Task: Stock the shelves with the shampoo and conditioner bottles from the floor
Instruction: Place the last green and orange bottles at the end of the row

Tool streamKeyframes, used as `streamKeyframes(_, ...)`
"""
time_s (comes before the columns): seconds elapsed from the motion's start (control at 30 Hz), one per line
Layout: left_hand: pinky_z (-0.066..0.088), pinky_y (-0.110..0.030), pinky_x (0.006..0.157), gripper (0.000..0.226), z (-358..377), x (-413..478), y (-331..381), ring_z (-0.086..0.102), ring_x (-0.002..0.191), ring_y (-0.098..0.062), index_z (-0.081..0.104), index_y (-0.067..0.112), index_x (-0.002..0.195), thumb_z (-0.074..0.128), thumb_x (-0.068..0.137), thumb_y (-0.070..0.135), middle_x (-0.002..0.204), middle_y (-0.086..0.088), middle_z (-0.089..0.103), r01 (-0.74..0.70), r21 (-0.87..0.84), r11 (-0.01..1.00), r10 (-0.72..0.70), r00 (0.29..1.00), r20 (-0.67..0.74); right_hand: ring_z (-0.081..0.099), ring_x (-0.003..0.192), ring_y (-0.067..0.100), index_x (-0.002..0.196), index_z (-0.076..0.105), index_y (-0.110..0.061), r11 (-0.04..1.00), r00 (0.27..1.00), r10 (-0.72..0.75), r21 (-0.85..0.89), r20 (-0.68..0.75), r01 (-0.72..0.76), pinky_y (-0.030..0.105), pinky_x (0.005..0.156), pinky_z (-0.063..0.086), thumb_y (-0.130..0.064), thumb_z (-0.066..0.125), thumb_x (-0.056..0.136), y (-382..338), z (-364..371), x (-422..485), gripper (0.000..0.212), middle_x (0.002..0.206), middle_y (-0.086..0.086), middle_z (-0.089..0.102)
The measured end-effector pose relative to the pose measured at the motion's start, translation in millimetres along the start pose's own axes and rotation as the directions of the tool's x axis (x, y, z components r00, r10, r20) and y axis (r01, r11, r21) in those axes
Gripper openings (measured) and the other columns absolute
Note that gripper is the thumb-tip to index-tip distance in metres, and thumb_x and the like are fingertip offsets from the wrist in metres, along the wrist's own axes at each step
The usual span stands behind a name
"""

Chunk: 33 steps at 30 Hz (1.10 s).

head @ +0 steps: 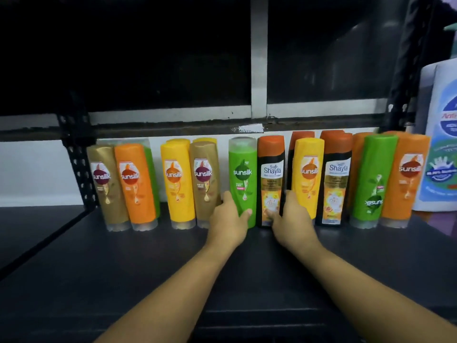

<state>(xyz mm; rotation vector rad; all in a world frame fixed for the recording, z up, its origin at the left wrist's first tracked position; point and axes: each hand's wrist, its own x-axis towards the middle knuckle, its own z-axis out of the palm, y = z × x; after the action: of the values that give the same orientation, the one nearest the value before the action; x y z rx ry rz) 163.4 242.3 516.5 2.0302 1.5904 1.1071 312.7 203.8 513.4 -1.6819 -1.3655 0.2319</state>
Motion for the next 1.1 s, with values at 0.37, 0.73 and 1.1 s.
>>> streamKeyframes(0.37, 0.036, -0.039, 0.118, 0.073, -48.9, -54.1, 7.8, 0.035, 0.149, -0.025, 0.018, 0.016, 0.164, 0.053, 0.104, 0.040, 0.166, -0.006, 0.032, 0.008, 0.223, 0.975, -0.101, 0.907, 0.408, 0.040, 0.144, 0.027, 0.158, 0.027, -0.014, 0.972, 0.887, 0.185, -0.212, 0.422, -0.101, 0.039, 0.115, 0.035, -0.038, 0.046, 0.105, -32.8, -50.0, -59.4, 0.062, 0.157, 0.006, 0.042)
streamKeyframes(0.73, 0.023, -0.043, 0.123, 0.059, -193.9, -116.8, 64.0, 0.030, 0.151, -0.025, 0.033, 0.014, 0.159, 0.042, 0.108, 0.043, 0.164, -0.006, 0.035, -0.156, 0.375, 0.914, -0.147, 0.734, 0.663, 0.031, 0.147, 0.022, 0.157, 0.031, -0.015, 0.871, 0.720, 0.237, -0.471, 0.653, 0.141, 0.042, 0.120, 0.022, -0.044, 0.031, 0.107, -137.3, -145.4, -126.5, 0.057, 0.158, 0.003, 0.040)
streamKeyframes(1.1, 0.017, -0.052, 0.125, 0.063, -242.1, -151.5, 83.1, 0.028, 0.152, -0.022, 0.024, 0.019, 0.162, 0.041, 0.108, 0.047, 0.166, -0.001, 0.030, -0.256, 0.307, 0.917, -0.104, 0.589, 0.802, 0.038, 0.142, 0.023, 0.151, 0.038, -0.017, 0.838, 0.716, 0.298, -0.532, 0.632, 0.121, 0.041, 0.118, 0.028, -0.047, 0.029, 0.104, -185.0, -154.2, -191.8, 0.057, 0.155, 0.001, 0.044)
